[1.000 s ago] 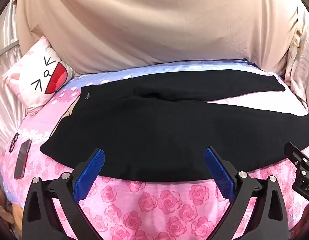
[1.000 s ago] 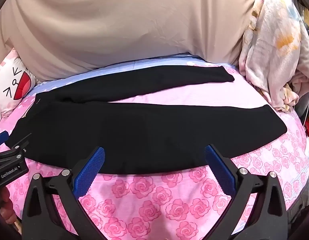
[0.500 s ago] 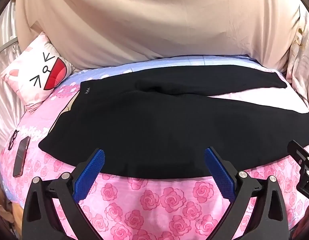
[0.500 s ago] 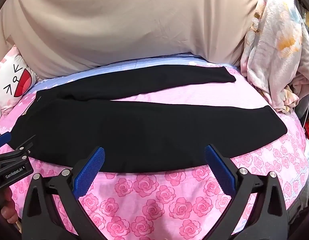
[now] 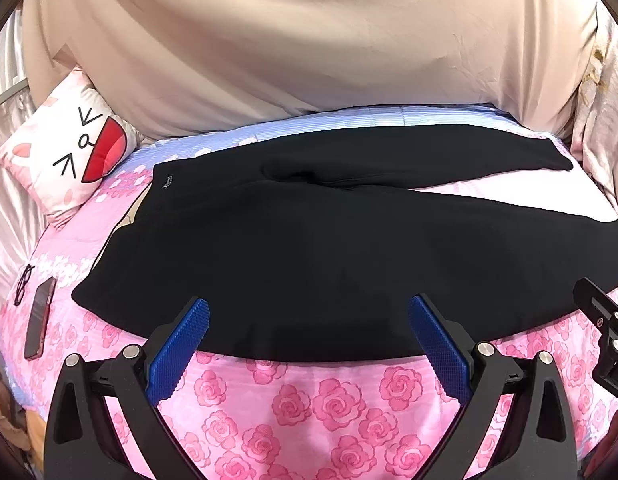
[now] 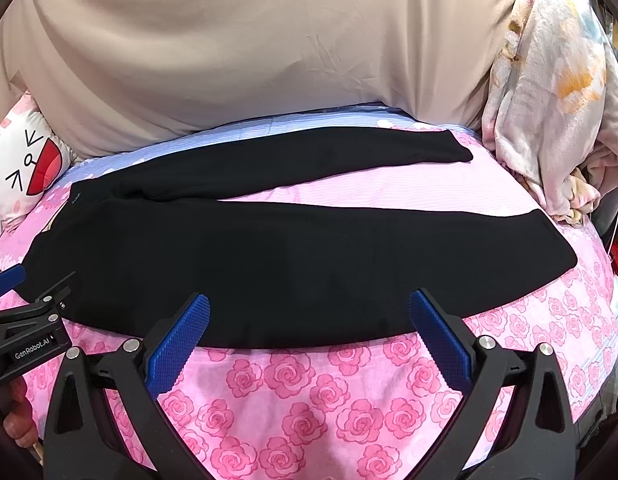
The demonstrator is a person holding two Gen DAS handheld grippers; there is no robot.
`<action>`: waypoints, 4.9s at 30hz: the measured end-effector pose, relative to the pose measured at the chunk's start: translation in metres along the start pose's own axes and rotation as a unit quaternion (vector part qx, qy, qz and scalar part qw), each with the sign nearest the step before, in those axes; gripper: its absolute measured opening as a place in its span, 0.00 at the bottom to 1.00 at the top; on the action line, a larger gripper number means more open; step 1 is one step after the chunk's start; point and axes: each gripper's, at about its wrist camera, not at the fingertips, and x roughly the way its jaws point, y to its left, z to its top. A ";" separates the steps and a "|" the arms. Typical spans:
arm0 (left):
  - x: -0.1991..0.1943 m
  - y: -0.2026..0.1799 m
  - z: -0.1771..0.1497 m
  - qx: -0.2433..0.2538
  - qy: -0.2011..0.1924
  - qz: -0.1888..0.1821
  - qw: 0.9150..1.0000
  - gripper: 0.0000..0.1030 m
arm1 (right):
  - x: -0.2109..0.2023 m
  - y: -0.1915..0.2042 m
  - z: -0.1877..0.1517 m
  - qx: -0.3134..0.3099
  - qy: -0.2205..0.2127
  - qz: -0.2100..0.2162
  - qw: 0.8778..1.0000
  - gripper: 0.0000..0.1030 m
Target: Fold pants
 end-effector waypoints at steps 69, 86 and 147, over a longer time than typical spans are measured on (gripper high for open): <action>0.012 -0.011 0.007 0.013 0.013 0.003 1.000 0.95 | 0.016 -0.007 0.006 0.008 0.019 0.002 1.000 0.95; 0.029 -0.008 0.030 0.017 0.007 0.007 1.000 0.95 | 0.053 -0.112 0.080 0.047 -0.005 -0.021 0.999 0.95; 0.321 0.305 0.190 -0.170 0.154 0.053 0.972 0.21 | 0.350 -0.269 0.263 -0.008 0.103 0.007 0.995 0.19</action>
